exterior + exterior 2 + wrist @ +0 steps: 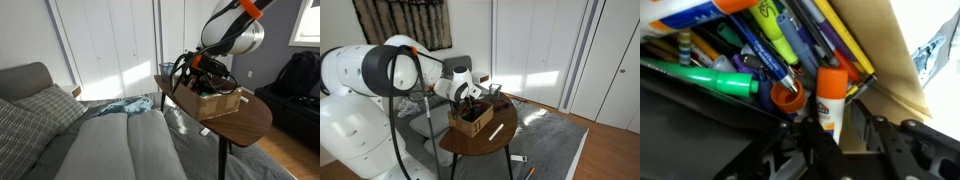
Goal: Remove the paper glue stick from the cardboard box and put it on the table near the white marker
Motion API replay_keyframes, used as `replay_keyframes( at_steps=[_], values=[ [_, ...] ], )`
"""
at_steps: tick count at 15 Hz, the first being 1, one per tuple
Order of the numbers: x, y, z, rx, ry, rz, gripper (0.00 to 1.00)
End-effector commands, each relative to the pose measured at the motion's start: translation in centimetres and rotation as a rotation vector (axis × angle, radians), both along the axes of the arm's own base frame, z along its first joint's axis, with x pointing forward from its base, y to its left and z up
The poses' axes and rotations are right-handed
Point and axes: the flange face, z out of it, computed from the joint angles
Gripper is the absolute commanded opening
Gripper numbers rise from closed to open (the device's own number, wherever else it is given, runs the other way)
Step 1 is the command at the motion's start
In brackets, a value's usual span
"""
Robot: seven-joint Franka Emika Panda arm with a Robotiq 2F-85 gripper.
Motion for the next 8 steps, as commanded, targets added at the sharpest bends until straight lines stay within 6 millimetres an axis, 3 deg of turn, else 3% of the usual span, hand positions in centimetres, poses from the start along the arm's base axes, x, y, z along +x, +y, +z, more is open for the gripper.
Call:
replay_keyframes(
  at_steps=[1,2,4,8],
  values=[
    [1.3,0.8,-1.6,-0.021,0.048,-0.03,0.09],
    [1.4,1.0,-1.4,-0.028,0.05,-0.031,0.05],
    [1.1,1.2,0.1,-0.03,0.037,-0.026,0.08],
    [-1.2,1.4,5.4,0.05,-0.041,0.022,0.08]
  ],
)
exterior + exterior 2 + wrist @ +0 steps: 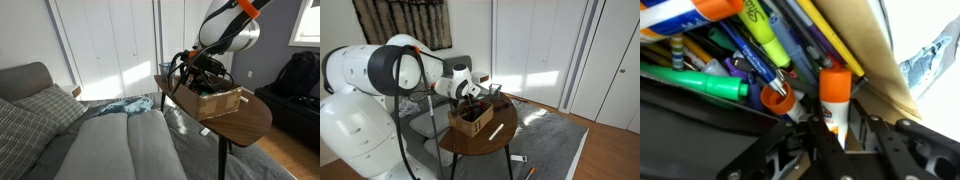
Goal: Remove the paper glue stick from the cardboard box and put it on the table near the white marker
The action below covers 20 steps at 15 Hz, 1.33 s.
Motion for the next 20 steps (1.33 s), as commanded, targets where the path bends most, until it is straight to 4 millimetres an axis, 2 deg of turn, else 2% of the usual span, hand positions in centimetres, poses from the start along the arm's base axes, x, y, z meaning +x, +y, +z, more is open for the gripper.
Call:
replay_keyframes(
  at_steps=[1,2,4,5,7,9,11,14,15,17,20],
  values=[
    [-2.5,0.1,6.5,0.1,-0.098,0.043,0.08],
    [-2.8,-0.1,8.3,0.136,-0.137,0.063,0.08],
    [-2.4,-1.9,12.0,0.197,-0.222,0.095,0.08],
    [-2.2,-3.6,13.5,0.205,-0.277,0.068,0.08],
    [-1.4,-6.8,15.0,0.156,-0.369,0.019,0.08],
    [-0.2,-9.8,14.3,0.111,-0.37,-0.04,0.08],
    [0.9,-13.4,12.5,0.029,-0.303,-0.093,0.08],
    [1.4,-18.5,10.9,-0.119,-0.15,-0.073,0.08],
    [1.3,-19.9,11.1,-0.151,-0.096,-0.044,0.08],
    [1.2,-21.4,11.2,-0.177,0.005,0.038,0.08],
    [0.9,-22.0,11.0,-0.182,0.128,0.17,0.08]
  ],
)
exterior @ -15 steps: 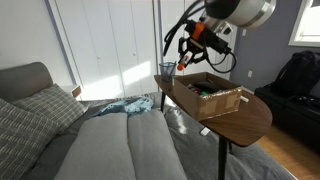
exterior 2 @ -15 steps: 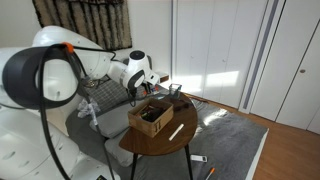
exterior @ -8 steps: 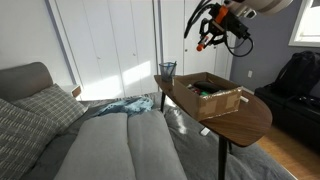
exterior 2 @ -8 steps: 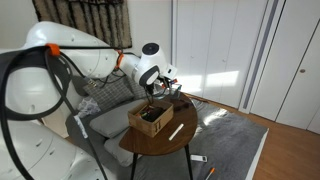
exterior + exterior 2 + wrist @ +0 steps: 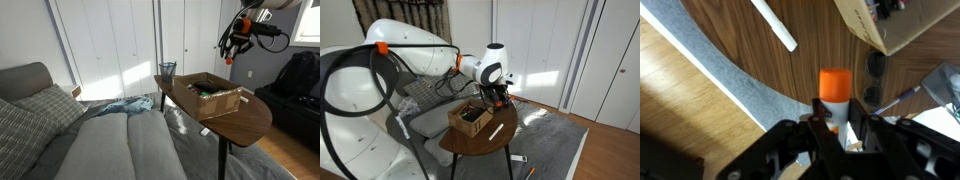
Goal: Remove the paper glue stick from the cardboard box and put it on the table near the white marker
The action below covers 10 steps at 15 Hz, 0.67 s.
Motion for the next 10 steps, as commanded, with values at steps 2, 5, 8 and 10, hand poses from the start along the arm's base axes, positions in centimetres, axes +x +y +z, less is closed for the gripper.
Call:
replay_keyframes(
  at_steps=[2,5,8,10],
  values=[
    [0.28,-0.26,0.01,-0.03,0.166,0.169,0.08],
    [-0.34,-0.44,-0.13,-0.009,0.127,0.117,0.3],
    [-0.34,-0.48,-0.15,-0.009,0.127,0.116,0.3],
    [-0.34,-0.47,-0.15,-0.009,0.127,0.117,0.3]
  ],
)
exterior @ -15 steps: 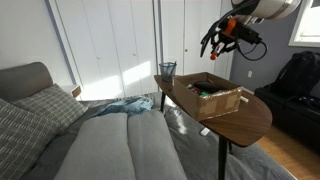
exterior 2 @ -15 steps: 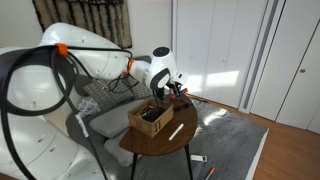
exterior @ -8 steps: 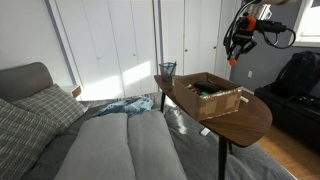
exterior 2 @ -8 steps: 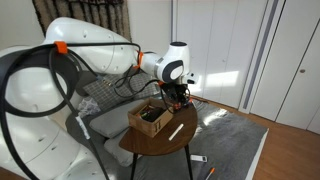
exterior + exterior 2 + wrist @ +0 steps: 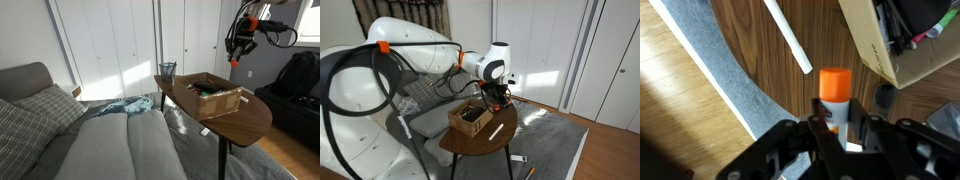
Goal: Remove the paper glue stick from the cardboard box and put it on the table near the white marker
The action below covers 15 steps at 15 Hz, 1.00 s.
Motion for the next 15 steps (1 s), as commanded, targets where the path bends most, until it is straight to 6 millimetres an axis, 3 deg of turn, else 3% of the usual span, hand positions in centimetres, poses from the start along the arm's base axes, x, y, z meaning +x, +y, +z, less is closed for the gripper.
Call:
replay_keyframes(
  at_steps=[1,12,13,15],
  values=[
    [0.01,-0.03,0.07,0.0,0.001,0.0,0.3],
    [0.01,-0.03,0.07,0.0,0.001,0.0,0.3],
    [0.01,-0.03,0.07,0.0,0.001,0.0,0.08],
    [0.19,-0.7,-0.62,-0.03,0.04,0.039,0.08]
  ],
)
